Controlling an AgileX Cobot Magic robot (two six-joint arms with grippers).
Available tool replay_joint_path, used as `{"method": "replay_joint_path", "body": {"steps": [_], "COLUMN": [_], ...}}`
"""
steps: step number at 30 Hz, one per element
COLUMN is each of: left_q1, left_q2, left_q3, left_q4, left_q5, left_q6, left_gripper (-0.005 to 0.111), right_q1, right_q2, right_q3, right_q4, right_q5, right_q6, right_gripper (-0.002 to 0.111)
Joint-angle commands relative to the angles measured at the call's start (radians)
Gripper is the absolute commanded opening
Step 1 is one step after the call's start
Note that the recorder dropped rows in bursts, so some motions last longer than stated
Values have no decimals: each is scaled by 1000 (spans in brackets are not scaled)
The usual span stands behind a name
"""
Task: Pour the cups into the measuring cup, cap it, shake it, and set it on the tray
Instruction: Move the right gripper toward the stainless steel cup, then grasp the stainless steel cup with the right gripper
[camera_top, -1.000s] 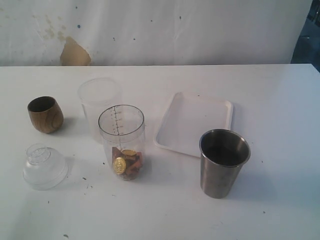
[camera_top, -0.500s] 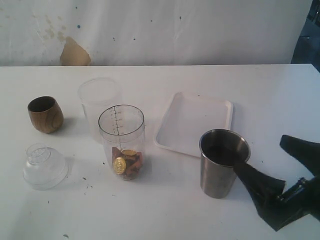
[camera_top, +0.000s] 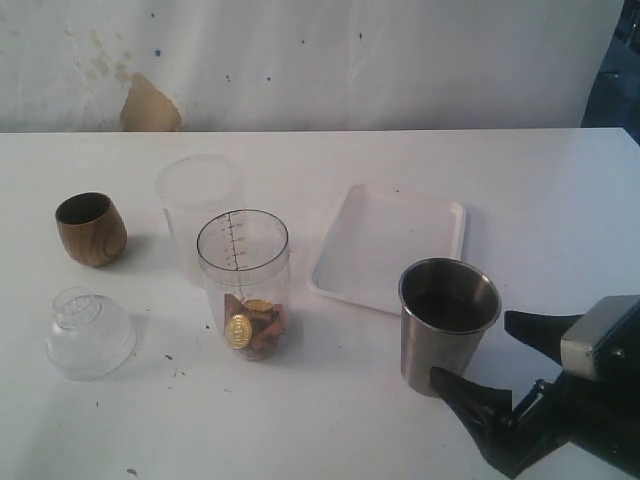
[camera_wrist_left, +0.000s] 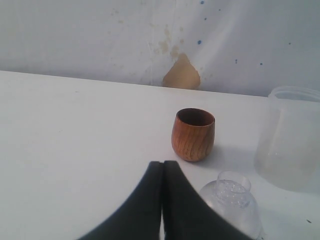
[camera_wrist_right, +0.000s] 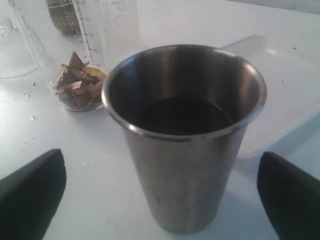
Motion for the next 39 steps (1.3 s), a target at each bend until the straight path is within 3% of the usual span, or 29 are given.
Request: {"method": "replay_joint_path", "body": {"steps": [1, 15, 35, 39], "left_q1": [-2, -2, -2, -2], "left_q2": [-5, -5, -5, -5], "left_q3": [5, 5, 5, 5], "left_q4": [4, 4, 4, 4], "left_q5": [1, 1, 1, 1], "left_q6": [-4, -4, -4, -4], "left_gripper": [0, 0, 0, 0], "right_q1": [-3, -3, 41, 43], "right_q2": [88, 356, 387, 387], "right_q3": [-50, -220, -355, -355], "right_q4": [-53, -95, -166, -164], "right_q5": [-46, -46, -46, -46], "right_q6": [-39, -79, -50, -50], "right_gripper": [96, 96, 96, 83]}}
